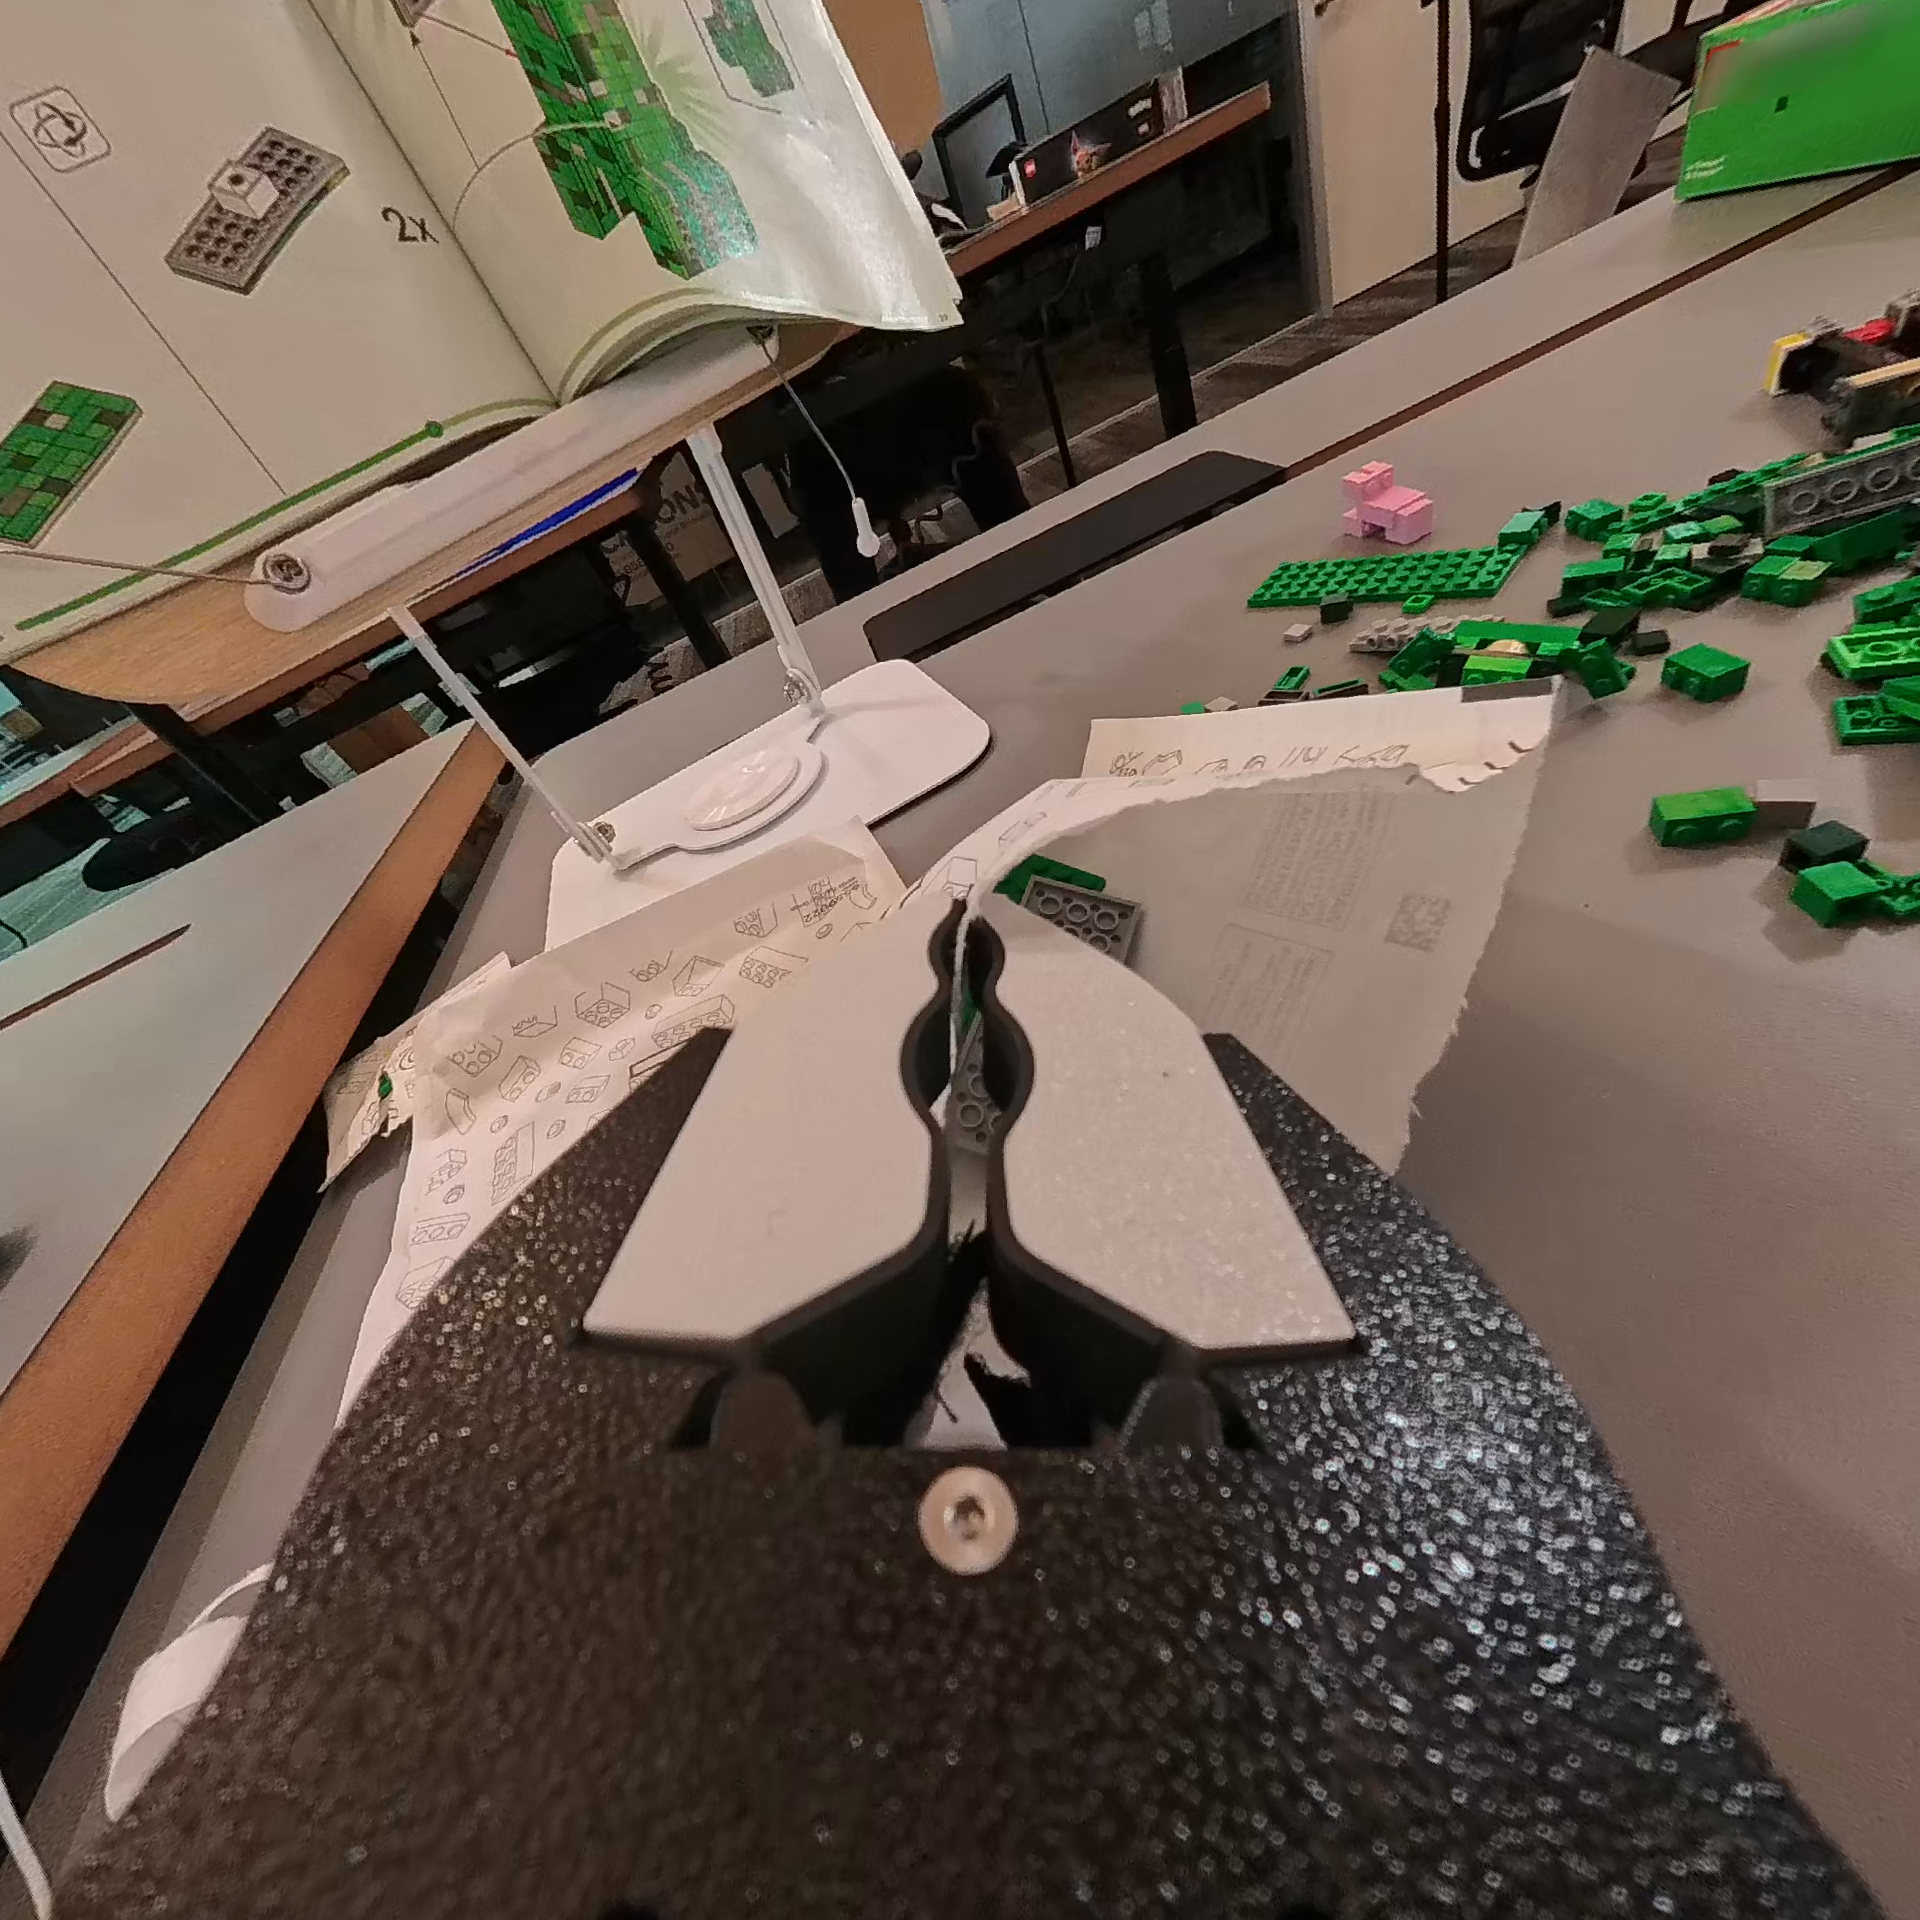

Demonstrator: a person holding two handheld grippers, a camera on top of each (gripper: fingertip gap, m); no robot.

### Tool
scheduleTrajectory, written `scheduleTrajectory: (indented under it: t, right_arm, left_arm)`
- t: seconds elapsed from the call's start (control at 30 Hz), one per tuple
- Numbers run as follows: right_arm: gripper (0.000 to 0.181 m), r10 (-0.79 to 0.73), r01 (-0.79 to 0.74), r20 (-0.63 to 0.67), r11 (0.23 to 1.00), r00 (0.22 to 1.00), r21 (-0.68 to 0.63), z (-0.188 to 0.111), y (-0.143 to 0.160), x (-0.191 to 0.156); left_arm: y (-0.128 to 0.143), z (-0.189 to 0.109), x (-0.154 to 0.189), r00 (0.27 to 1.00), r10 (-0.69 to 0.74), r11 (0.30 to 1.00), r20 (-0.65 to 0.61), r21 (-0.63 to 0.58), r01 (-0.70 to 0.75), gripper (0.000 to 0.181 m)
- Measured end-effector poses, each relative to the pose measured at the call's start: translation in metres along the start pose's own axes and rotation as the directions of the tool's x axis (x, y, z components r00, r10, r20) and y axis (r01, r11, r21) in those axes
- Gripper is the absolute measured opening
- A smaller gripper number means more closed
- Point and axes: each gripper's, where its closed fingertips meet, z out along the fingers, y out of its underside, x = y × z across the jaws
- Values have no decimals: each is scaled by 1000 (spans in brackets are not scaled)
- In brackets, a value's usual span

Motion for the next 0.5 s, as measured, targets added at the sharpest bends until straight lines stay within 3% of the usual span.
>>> scheduleTrajectory:
  t: [0.23,0.5]
  right_arm:
    - [7,-91,89,-143,996,986,-23,-8,-4,30]
    - [7,42,-46,-341,999,939,-4,-33,3,91]
  left_arm:
    - [0,0,1,1000,2,1000,-3,-1,-2,0]
    - [-1,0,0,1000,-4,1000,-2,4,4,0]
